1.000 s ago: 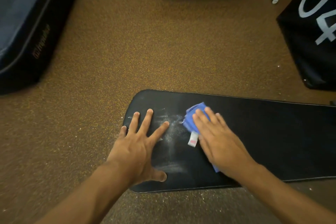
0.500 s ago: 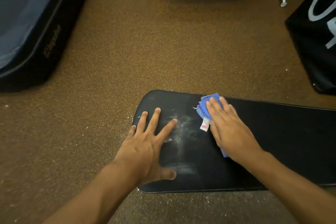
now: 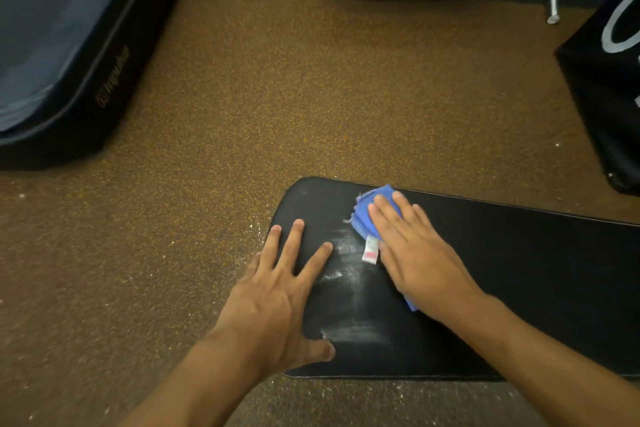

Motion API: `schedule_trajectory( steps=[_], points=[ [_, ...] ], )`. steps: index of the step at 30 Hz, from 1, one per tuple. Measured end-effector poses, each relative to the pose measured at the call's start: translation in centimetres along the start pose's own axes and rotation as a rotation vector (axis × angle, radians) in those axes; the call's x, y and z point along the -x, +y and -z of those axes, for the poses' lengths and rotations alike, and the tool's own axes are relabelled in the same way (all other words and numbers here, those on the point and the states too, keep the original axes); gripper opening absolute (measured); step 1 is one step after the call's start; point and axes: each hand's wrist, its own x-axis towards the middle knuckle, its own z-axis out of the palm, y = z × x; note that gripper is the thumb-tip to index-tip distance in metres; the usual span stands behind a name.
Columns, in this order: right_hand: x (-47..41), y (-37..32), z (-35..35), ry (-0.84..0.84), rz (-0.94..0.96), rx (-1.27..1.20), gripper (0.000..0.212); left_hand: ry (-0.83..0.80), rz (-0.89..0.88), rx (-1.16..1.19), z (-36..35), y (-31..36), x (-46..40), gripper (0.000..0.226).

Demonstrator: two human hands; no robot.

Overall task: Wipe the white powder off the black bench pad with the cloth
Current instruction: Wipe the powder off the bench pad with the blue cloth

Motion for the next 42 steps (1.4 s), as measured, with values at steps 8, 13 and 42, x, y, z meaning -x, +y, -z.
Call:
schedule_trajectory(
  steps=[8,13,42],
  points=[
    [-4.5,-4.9,-0.7,-0.001,0.011,-0.059,0.055,0.010,-0.007,-0.001,-0.3,-0.2,0.2,0.129],
    [-0.8,-0.5,0.1,-0.004,0.011,-0.027,0.057,0.012,-0.009,-0.003,-0.1,0.0,0.2,0.126],
    [-4.7,-0.9,0.1,-0.026,0.060,-0.041,0.056,0.079,0.028,0.073,-0.1,0.1,1.3,0.130]
  ],
)
